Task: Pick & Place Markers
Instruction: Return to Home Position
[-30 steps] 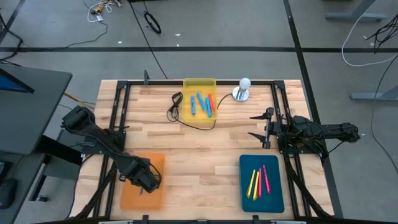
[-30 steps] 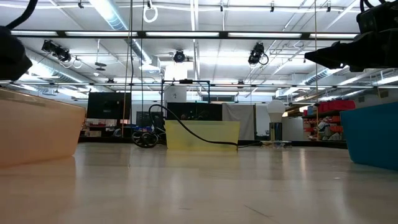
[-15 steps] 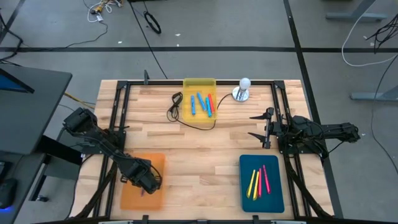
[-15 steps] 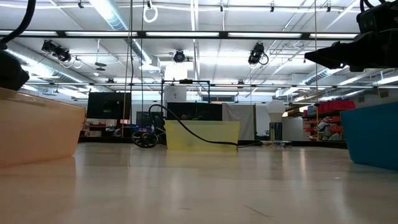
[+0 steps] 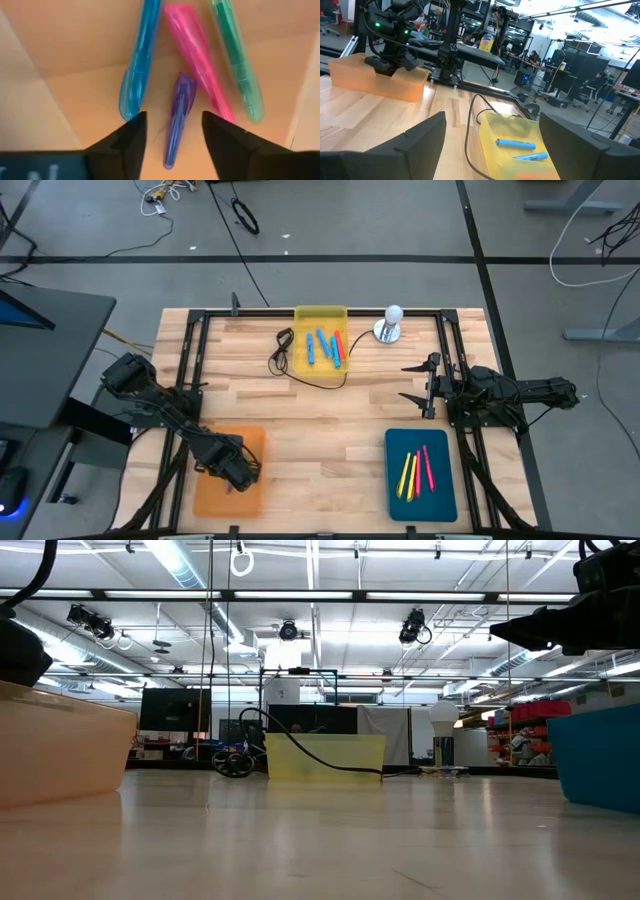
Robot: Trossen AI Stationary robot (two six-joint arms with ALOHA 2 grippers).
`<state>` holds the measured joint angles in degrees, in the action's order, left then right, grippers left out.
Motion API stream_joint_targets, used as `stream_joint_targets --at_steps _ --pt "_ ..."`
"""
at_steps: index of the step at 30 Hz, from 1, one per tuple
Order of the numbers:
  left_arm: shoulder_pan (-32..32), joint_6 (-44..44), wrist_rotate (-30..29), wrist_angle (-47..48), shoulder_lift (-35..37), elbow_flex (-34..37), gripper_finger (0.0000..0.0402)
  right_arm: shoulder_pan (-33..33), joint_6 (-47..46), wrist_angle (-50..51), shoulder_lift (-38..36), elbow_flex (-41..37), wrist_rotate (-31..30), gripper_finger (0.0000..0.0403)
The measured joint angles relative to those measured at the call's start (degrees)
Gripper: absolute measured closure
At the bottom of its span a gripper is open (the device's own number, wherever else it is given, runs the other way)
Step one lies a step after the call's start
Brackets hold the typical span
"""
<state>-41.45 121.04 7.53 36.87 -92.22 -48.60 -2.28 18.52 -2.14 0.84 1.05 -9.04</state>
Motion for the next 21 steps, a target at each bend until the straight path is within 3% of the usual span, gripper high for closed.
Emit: stream_joint_targets --at_steps 13,16,21 --pt "0.0 -0.8 -2.5 3.3 6.9 0.0 0.0027 0.0 0.0 0.0 0.0 0.0 0.0 0.0080" --pt "0.5 -1.7 -3.2 4.2 9.3 -0.3 0.0006 0.0 0.0 0.0 0.0 0.0 0.0 0.0080" --pt "2.1 -4.5 -3.5 5.8 12.5 -1.2 0.0014 0.0 0.0 0.0 0.0 0.0 0.0 0.0080"
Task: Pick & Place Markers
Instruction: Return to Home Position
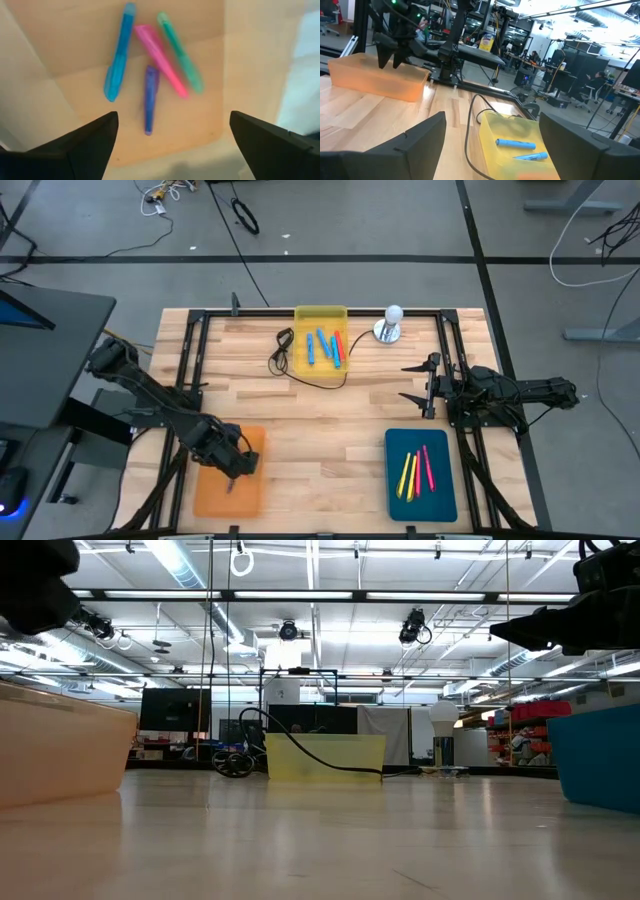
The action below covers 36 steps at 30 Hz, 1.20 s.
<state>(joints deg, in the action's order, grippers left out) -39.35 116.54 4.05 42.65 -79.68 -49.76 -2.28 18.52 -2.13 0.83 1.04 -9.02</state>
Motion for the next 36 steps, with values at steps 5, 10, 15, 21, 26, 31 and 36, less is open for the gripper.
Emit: stream_joint_targets --at_steps 5,10,15,21,26,31,36 --pt "0.6 -0.9 0.0 0.0 1.1 -0.2 0.0018 0.0 0.0 0.0 0.0 0.0 0.0 0.0080" --pt "1.0 -9.1 -2.6 -0.8 1.1 -1.0 0.0018 0.0 0.0 0.0 0.0 0.0 0.0 0.0080" --pt "4.1 -26.4 -12.1 -2.8 2.2 -4.1 0.0019 0.0 0.0 0.0 0.0 0.0 0.0 0.0080" --pt "10.7 -48.0 -22.3 -8.9 4.7 -5.4 0.0019 0.0 0.0 0.0 0.0 0.0 0.0 0.0080" --pt "15.1 -65.5 -30.9 -10.4 8.3 -5.4 0.0019 0.0 0.0 0.0 0.0 0.0 0.0 0.0080" --pt "20.9 -86.3 -34.5 -17.7 12.4 -2.3 0.0019 0.0 0.0 0.0 0.0 0.0 0.0 0.0080" --pt "28.2 -101.7 -34.5 -28.9 15.7 3.7 0.0019 0.0 0.0 0.0 0.0 0.0 0.0 0.0080"
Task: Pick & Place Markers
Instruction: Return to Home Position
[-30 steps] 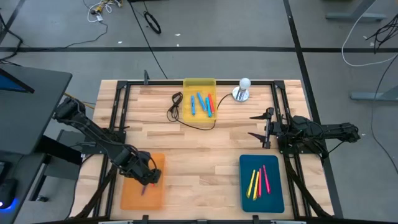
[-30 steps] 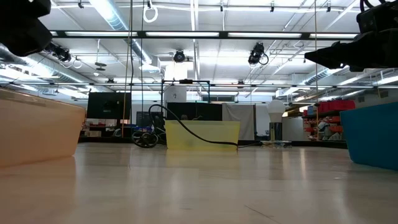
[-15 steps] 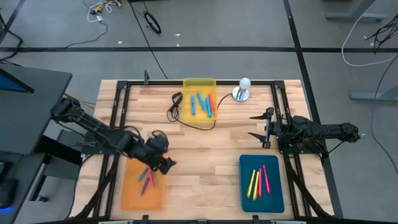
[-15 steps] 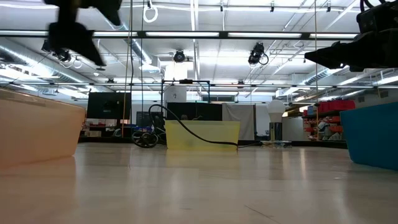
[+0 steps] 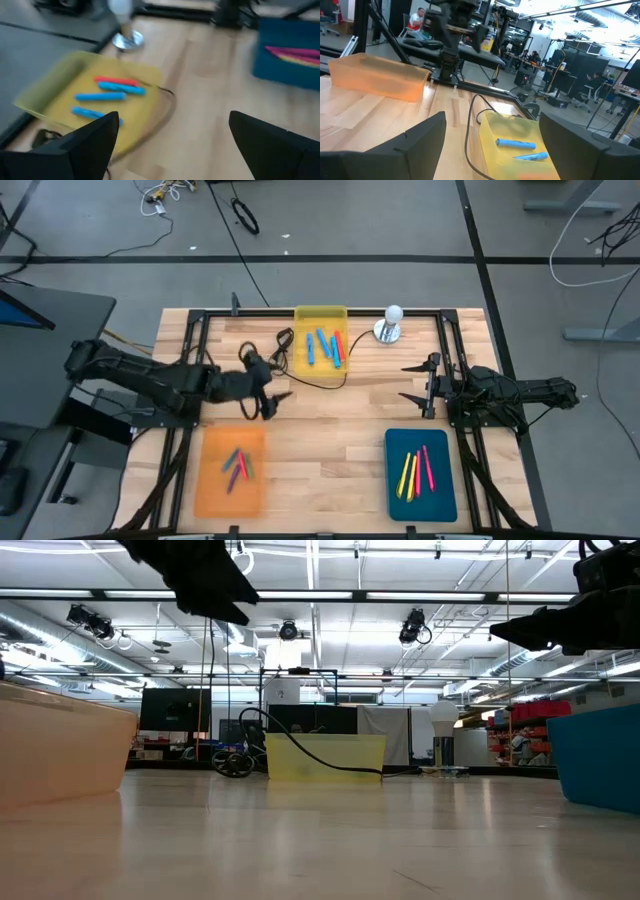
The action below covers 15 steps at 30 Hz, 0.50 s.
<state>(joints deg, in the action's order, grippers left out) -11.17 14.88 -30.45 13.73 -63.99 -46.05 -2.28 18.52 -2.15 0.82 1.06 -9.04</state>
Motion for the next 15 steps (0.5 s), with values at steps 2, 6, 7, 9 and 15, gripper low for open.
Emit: stream_joint_targets --at_steps 2,6,7,9,15 --pt "3.1 -1.9 0.2 -4.4 1.0 2.6 0.0019 0.0 0.0 0.0 0.0 0.0 0.0 0.0080" --pt "9.8 -4.8 -1.5 -11.5 4.3 8.0 0.0019 0.0 0.0 0.0 0.0 0.0 0.0 0.0080" --pt "11.4 -5.4 -2.3 -12.2 5.5 9.3 0.0019 0.0 0.0 0.0 0.0 0.0 0.0 0.0080" --pt "14.1 -6.9 -3.0 -13.1 8.2 11.4 0.0019 0.0 0.0 0.0 0.0 0.0 0.0 0.0080" --pt "19.4 -11.2 -3.9 -13.3 15.1 17.3 0.0019 0.0 0.0 0.0 0.0 0.0 0.0 0.0080"
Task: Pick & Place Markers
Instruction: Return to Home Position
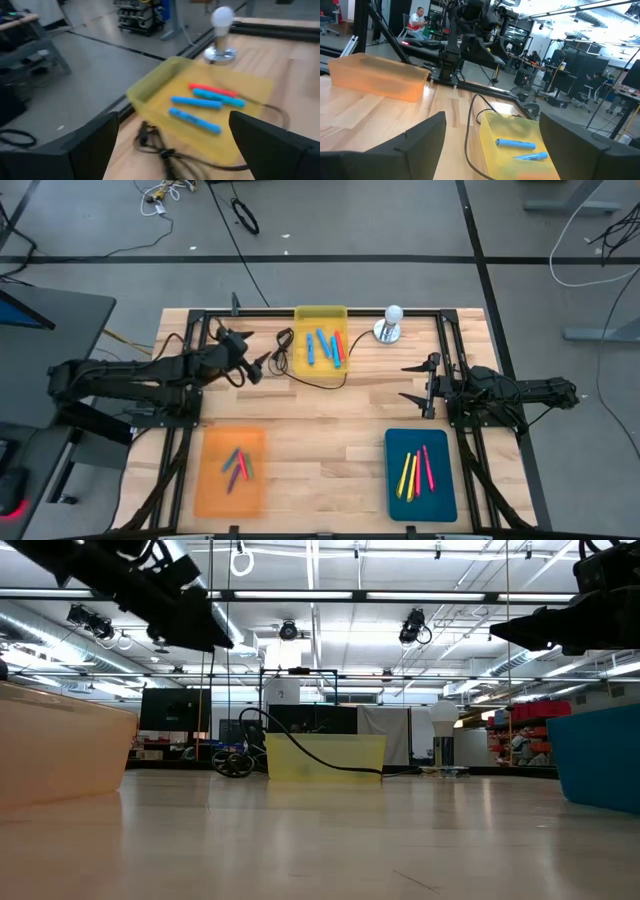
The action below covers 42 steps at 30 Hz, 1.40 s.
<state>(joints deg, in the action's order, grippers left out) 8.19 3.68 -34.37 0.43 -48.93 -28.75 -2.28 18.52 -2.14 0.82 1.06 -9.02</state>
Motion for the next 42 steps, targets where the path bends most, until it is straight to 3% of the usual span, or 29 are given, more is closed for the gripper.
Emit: stream_joint_targets --at_steps 12,28,39,42 --pt "7.2 -4.1 0.1 -15.2 14.7 15.7 0.0019 0.0 0.0 0.0 0.0 0.0 0.0 0.0080" --pt "8.2 -10.8 -1.9 -13.7 36.1 24.3 0.0019 0.0 0.0 0.0 0.0 0.0 0.0 0.0080" --pt "8.2 -10.3 -3.2 -5.7 48.9 24.6 0.0019 0.0 0.0 0.0 0.0 0.0 0.0 0.0080" --pt "8.2 -10.1 -5.1 -6.4 48.9 24.6 0.0019 0.0 0.0 0.0 0.0 0.0 0.0 0.0080"
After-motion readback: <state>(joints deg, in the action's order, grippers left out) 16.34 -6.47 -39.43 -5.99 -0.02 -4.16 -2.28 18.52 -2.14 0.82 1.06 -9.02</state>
